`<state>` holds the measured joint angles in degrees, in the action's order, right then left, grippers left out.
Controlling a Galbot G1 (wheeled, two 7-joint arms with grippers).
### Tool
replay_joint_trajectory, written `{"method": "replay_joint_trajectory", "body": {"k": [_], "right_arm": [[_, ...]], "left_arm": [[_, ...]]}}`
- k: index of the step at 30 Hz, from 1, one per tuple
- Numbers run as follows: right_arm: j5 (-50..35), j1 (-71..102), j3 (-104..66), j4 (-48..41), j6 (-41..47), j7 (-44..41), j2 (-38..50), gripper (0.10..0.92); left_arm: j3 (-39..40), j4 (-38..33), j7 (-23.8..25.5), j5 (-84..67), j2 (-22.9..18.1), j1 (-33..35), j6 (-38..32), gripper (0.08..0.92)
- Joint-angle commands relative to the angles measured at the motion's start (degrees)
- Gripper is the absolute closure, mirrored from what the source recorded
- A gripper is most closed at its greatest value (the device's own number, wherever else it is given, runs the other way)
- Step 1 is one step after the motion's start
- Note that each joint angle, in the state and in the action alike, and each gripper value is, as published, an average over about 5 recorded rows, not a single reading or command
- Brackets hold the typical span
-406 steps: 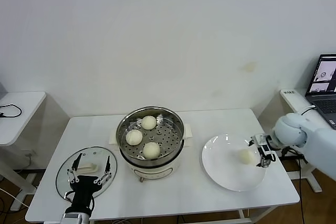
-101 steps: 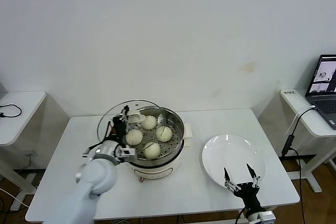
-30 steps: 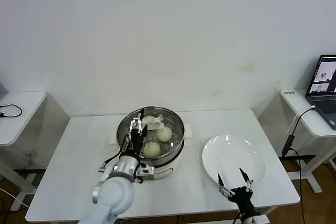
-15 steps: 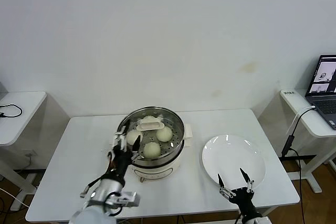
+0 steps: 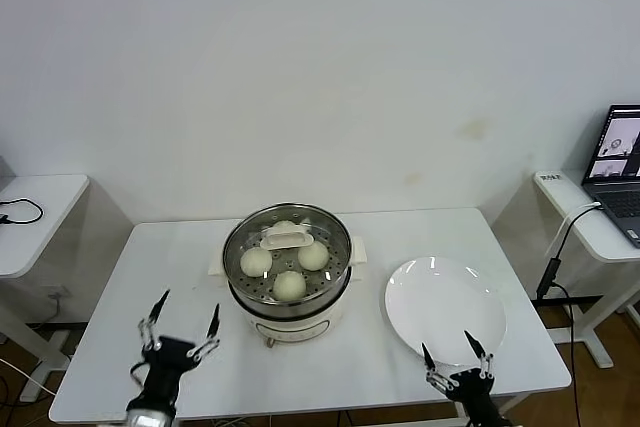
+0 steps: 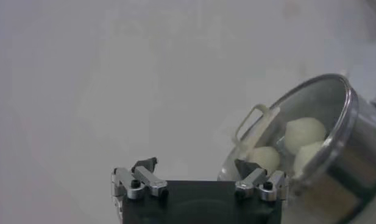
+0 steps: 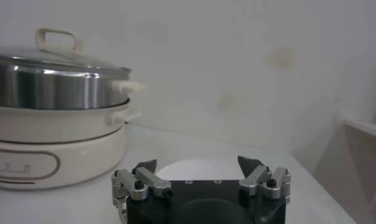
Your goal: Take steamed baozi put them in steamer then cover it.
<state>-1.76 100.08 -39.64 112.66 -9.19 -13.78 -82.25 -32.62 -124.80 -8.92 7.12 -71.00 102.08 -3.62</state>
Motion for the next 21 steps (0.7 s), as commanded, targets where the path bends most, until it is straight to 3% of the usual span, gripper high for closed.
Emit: {"method": "replay_joint_trajectory", "body": {"k": [1, 21], "right_arm": [[-3.2, 4.1, 2.6, 1.7, 0.2, 2.7, 6.8, 0.203], [-8.4, 4.9, 7.3, 4.9, 2.4, 6.4, 9.7, 0.202]], "left_arm": [[-3.7, 4.8, -5.4, -27.6, -2.1, 10.2, -9.0, 0.177], [-4.2, 6.8, -2.9, -23.1, -4.1, 10.2, -10.4, 0.177]]}}
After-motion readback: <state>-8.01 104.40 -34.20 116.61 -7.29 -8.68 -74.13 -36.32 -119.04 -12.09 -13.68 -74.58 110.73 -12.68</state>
